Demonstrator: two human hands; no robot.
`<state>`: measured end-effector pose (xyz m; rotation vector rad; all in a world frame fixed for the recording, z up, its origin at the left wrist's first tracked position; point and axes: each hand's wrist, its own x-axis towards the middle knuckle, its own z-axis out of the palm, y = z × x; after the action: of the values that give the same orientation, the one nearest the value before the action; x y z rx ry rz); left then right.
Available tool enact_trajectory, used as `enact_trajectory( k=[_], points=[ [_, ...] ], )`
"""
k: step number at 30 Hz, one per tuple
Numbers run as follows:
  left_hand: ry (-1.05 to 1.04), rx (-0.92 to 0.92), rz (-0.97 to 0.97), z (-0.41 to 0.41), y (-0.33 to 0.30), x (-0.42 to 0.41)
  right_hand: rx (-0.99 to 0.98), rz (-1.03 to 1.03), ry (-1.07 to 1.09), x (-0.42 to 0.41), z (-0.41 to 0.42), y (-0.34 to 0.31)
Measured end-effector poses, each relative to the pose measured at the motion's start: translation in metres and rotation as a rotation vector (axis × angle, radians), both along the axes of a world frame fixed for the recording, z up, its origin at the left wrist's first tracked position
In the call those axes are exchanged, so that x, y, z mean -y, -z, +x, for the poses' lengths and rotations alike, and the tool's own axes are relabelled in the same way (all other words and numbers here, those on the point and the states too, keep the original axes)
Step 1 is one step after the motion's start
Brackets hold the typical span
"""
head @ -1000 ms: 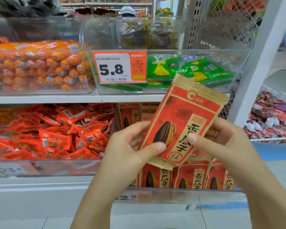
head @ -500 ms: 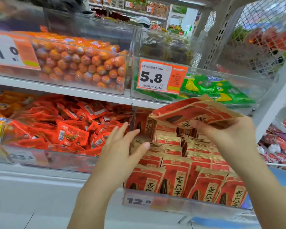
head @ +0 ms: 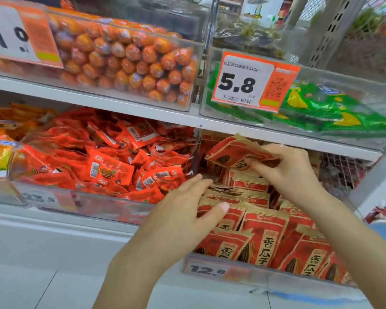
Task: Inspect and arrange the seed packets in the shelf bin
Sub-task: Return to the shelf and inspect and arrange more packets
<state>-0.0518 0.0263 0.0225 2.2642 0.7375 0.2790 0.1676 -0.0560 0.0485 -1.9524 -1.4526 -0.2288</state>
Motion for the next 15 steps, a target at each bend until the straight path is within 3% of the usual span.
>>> enact_trajectory(
  k=[3, 8, 13, 15],
  points=[
    [0.001, 0.007, 0.003, 0.001, -0.001, -0.001, 0.018, -0.034, -0.013, 0.0, 0.004, 0.003],
    [-0.011, 0.029, -0.009, 0.0, 0.0, 0.001, -0.119, -0.03, -0.029, -0.01, 0.003, 0.006],
    [-0.022, 0.067, -0.025, 0.0, 0.001, 0.001, 0.073, -0.267, -0.069, -0.026, 0.006, 0.016],
    [-0.024, 0.074, -0.035, 0.0, 0.002, -0.001, 0.117, -0.365, 0.01, -0.033, 0.004, 0.015]
  ],
)
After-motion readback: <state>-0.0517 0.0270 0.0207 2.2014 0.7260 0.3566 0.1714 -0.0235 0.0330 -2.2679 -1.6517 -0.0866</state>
